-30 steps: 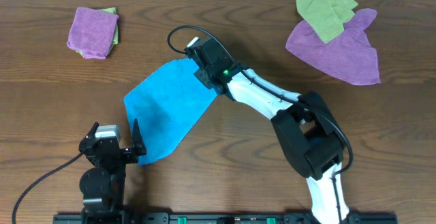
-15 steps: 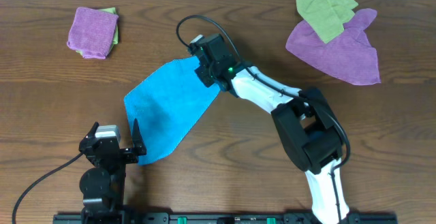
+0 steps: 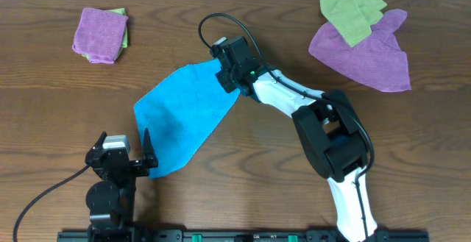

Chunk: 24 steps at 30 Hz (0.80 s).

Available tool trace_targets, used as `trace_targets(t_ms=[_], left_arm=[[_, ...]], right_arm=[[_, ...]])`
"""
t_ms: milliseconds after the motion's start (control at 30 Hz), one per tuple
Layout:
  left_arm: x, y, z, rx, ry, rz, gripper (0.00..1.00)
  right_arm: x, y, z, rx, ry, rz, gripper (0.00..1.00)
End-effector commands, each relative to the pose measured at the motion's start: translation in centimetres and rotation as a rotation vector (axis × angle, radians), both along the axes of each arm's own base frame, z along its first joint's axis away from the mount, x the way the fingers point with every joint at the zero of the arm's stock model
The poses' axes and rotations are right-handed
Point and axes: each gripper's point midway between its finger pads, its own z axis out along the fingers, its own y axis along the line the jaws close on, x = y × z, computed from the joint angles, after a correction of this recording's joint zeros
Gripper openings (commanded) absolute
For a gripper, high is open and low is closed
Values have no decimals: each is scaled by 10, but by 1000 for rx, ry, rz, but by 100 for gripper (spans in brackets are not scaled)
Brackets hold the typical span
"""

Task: Fold the cloth

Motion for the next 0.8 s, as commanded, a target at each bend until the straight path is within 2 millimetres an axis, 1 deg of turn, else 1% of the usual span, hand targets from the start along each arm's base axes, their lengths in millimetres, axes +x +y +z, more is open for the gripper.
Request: trace_targets(t_ms=[0, 133, 200, 233, 267, 367, 433, 533, 600, 667, 733, 767], left_arm=[[0, 3, -16, -6, 36, 15, 95], [0, 3, -16, -6, 36, 15, 96], [0, 3, -16, -6, 36, 15, 95], [0, 3, -16, -6, 36, 15, 95], [0, 3, -16, -6, 36, 15, 95], [0, 3, -16, -6, 36, 15, 95], [0, 3, -16, -6, 36, 15, 95], [0, 3, -16, -6, 36, 15, 95], [0, 3, -16, -6, 36, 15, 95], [0, 3, -16, -6, 36, 15, 95], [0, 3, -16, -6, 36, 15, 95], [0, 3, -16, -6, 36, 15, 95]], right_arm=[[10, -13, -5, -15, 1, -53, 1], [23, -48, -8, -96, -16, -149, 1], [28, -73, -11, -141, -10, -204, 1], [31, -92, -14, -165, 4, -246, 1], [34, -106, -15, -175, 15, -285, 1], [38, -141, -20, -146, 69, -402, 1], [38, -150, -24, -85, 119, -428, 1], [38, -154, -25, -42, 148, -449, 1], [38, -152, -25, -42, 147, -446, 1], [37, -147, -21, -41, 144, -437, 6], [37, -141, -8, -20, 132, -443, 38], [37, -138, -1, -9, 123, -444, 48]])
